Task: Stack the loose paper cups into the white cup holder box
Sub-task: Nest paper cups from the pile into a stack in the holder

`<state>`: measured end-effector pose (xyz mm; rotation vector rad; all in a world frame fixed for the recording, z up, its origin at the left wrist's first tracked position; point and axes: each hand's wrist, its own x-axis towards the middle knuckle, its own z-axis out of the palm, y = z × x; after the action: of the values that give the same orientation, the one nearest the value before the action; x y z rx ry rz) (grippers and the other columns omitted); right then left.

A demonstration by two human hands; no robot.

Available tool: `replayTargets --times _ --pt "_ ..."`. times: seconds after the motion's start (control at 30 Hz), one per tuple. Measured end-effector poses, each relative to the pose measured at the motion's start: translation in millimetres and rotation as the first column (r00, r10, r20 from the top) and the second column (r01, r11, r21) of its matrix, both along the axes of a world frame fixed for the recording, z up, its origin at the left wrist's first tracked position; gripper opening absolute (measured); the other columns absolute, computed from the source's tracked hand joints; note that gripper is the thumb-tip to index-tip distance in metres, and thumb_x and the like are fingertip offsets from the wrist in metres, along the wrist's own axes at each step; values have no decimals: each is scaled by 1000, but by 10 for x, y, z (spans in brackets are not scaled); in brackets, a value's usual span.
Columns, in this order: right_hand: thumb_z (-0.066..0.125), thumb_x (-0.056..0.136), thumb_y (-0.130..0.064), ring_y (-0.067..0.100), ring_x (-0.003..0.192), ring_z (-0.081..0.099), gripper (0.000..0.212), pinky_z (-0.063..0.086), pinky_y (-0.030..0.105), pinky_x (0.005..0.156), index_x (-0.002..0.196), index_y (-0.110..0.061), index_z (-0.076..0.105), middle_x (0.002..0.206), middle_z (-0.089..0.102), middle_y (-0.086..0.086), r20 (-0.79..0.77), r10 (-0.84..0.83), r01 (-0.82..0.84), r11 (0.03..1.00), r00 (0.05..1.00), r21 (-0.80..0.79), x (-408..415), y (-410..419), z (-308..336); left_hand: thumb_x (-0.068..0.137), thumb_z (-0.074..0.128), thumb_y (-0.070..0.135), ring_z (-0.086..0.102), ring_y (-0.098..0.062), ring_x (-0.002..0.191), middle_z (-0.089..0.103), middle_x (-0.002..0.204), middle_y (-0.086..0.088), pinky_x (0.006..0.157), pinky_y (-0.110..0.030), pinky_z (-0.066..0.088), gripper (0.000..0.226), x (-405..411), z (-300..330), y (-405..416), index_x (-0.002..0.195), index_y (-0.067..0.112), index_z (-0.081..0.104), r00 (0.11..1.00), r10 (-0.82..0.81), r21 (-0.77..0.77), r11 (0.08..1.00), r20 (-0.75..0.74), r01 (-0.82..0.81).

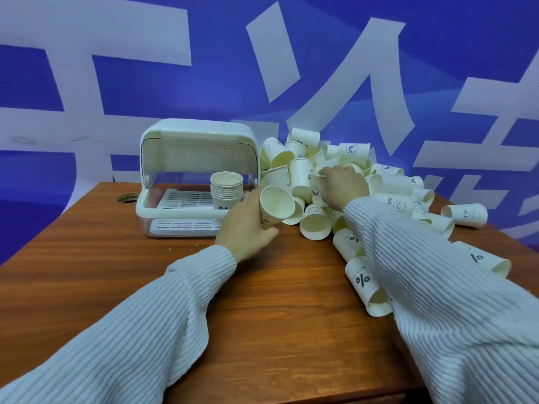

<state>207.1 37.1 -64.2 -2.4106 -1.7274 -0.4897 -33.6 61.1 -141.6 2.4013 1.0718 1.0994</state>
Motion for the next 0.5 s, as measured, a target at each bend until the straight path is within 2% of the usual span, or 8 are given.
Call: replayTargets --times 0.07,0.17,0.27,0.37,0.5 --pt "53 97 -26 34 111 57 32 48 44 88 124 -19 68 117 69 8 84 15 -22 996 996 83 7 2 -2 78 76 39 60 -20 119 59 134 3 94 -43 54 75 -38 10 -2 145 31 42 1000 4 8 1000 15 -4" --pt "53 93 -31 34 100 58 30 46 43 82 105 -16 76 102 71 8 84 49 -71 959 995 275 -59 -18 101 79 75 40 58 -18 123 57 138 6 93 -39 53 73 -83 52 -7 144 31 43 998 -4 6 1000 58 4" --pt "52 90 -28 34 99 56 30 43 44 86 102 -15 76 99 71 7 36 94 -101 903 995 417 -186 -46 258 78 76 45 55 -16 125 56 142 7 94 -36 50 75 -147 124 -19 144 34 41 991 19 -18 1000 129 -17" --pt "53 88 -29 33 98 55 28 41 44 87 101 -15 74 96 70 5 -15 174 -143 851 985 505 -341 -53 352 79 78 48 55 -14 118 57 136 8 93 -33 47 73 -241 211 -32 142 34 42 964 67 -57 997 256 -54" --pt "54 86 -29 28 94 55 24 44 42 85 95 -14 70 91 69 0 -52 398 -278 722 916 634 -625 -35 351 79 82 48 57 -14 116 59 129 6 92 -30 46 75 -432 309 28 141 27 45 905 174 -85 985 387 -152"
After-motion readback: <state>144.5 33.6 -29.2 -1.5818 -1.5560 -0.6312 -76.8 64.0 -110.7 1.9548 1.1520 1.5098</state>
